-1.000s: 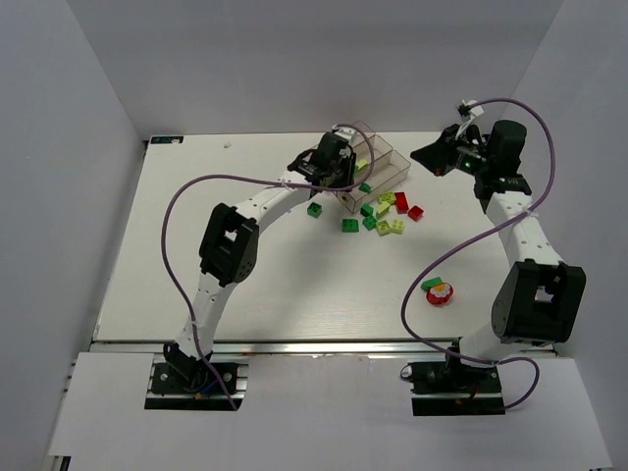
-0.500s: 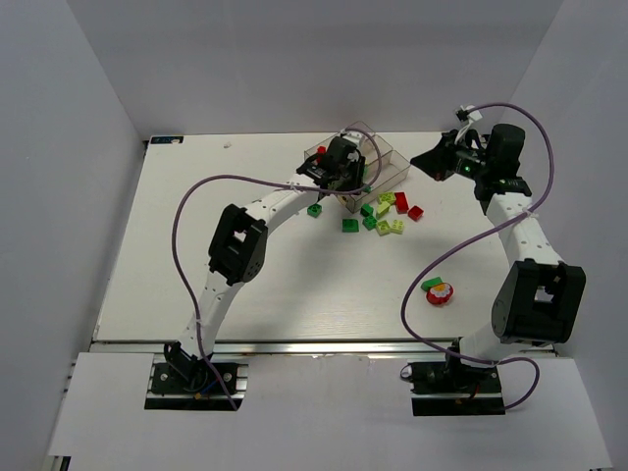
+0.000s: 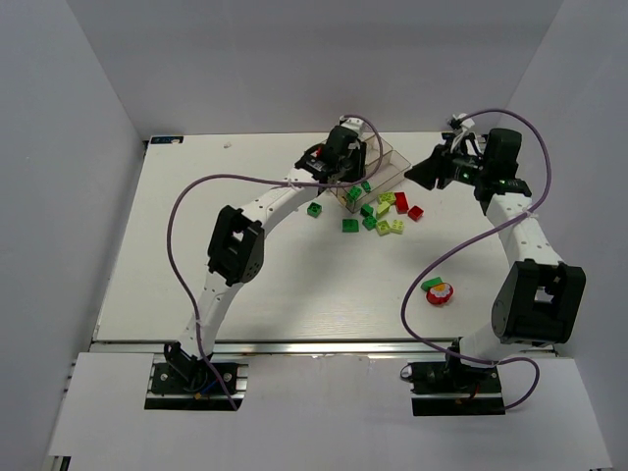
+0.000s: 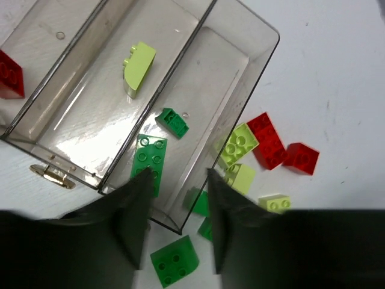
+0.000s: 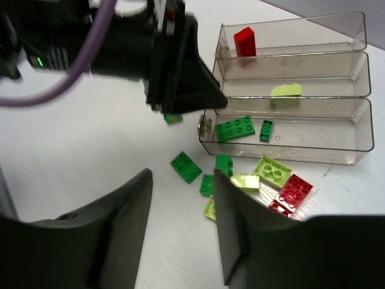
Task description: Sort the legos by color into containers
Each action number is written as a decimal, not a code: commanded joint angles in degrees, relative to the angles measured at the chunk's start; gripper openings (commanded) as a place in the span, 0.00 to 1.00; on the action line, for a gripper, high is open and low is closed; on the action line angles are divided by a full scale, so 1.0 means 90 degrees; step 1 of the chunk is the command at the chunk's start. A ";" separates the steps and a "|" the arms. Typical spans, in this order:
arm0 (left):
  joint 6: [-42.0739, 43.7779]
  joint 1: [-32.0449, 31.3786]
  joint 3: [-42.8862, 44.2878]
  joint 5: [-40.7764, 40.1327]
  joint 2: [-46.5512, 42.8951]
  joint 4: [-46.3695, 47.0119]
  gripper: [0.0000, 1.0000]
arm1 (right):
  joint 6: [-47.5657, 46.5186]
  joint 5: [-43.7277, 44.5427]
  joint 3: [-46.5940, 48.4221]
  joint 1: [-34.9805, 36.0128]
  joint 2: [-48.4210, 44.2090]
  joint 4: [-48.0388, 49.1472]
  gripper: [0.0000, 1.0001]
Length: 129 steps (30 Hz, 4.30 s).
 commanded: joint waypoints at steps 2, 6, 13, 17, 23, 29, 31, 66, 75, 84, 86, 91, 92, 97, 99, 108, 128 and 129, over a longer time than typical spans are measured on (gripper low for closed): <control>-0.0081 -0.0009 -0.0097 -0.0432 -0.1300 0.0085 0.29 | -0.1689 -0.0697 0.0301 -0.0023 -0.0141 -0.1004 0.63; -0.0460 0.0098 -0.1956 -0.0551 -0.2812 0.0639 0.07 | -0.4536 -0.0557 0.1157 0.0472 0.0404 -0.3803 0.89; -0.1633 0.0225 -0.6112 -0.0853 -0.5899 0.1530 0.67 | -0.4156 0.1906 0.0683 0.1577 0.0699 -0.3400 0.89; -0.2131 0.0254 -0.7432 -0.1146 -0.7140 0.1462 0.70 | -0.3093 0.3478 0.0819 0.2192 0.1361 -0.2668 0.78; -0.2727 0.0264 -0.8644 -0.1663 -0.8693 0.1150 0.71 | -0.1823 0.4418 0.0859 0.2486 0.1938 -0.1691 0.69; -0.3342 0.0264 -0.9406 -0.1888 -0.9573 0.1013 0.71 | -0.1490 0.4858 0.0703 0.2663 0.2320 -0.1154 0.68; -0.3421 0.0264 -0.9514 -0.1888 -0.9661 0.1022 0.71 | -0.1509 0.4829 0.0683 0.2672 0.2398 -0.1104 0.68; -0.3450 0.0264 -0.9729 -0.1850 -0.9447 0.1140 0.72 | -0.1763 0.4663 0.0058 0.2663 0.2887 -0.0528 0.57; -0.3450 0.0264 -0.9729 -0.1801 -0.9417 0.1217 0.72 | -0.1899 0.4488 -0.0069 0.2653 0.2654 -0.0693 0.31; -0.3402 0.0264 -0.9797 -0.1605 -0.9261 0.1471 0.72 | -0.3011 0.3375 -0.0723 0.2585 0.1239 -0.1436 0.00; -0.3392 0.0264 -0.9797 -0.1557 -0.9213 0.1520 0.72 | -0.3168 0.3034 -0.0840 0.2565 0.0984 -0.1475 0.00; -0.3372 0.0264 -0.9807 -0.1469 -0.9105 0.1627 0.73 | -0.2703 0.2749 -0.0656 0.2477 0.0475 -0.1056 0.00; -0.3363 0.0264 -0.9807 -0.1459 -0.9095 0.1647 0.73 | -0.2565 0.2701 -0.0568 0.2467 0.0485 -0.0958 0.00; -0.3372 0.0264 -0.9817 -0.1400 -0.9027 0.1696 0.73 | -0.1696 0.2817 0.0435 0.2448 0.1059 -0.0401 0.00; -0.3372 0.0264 -0.9827 -0.1391 -0.9017 0.1725 0.73 | -0.1169 0.2934 0.0856 0.2399 0.1421 -0.0284 0.00; -0.3499 0.0264 -1.0110 -0.1254 -0.9115 0.1911 0.73 | -0.0503 0.3080 0.1307 0.2321 0.2251 0.0526 0.00; -0.3529 0.0264 -1.0139 -0.0990 -0.8685 0.2155 0.74 | -0.1011 0.3443 0.1718 0.2243 0.3170 0.0771 0.57; -0.3528 0.0264 -1.0100 -0.0980 -0.8646 0.2136 0.74 | -0.1021 0.3433 0.1718 0.2243 0.3160 0.0761 0.59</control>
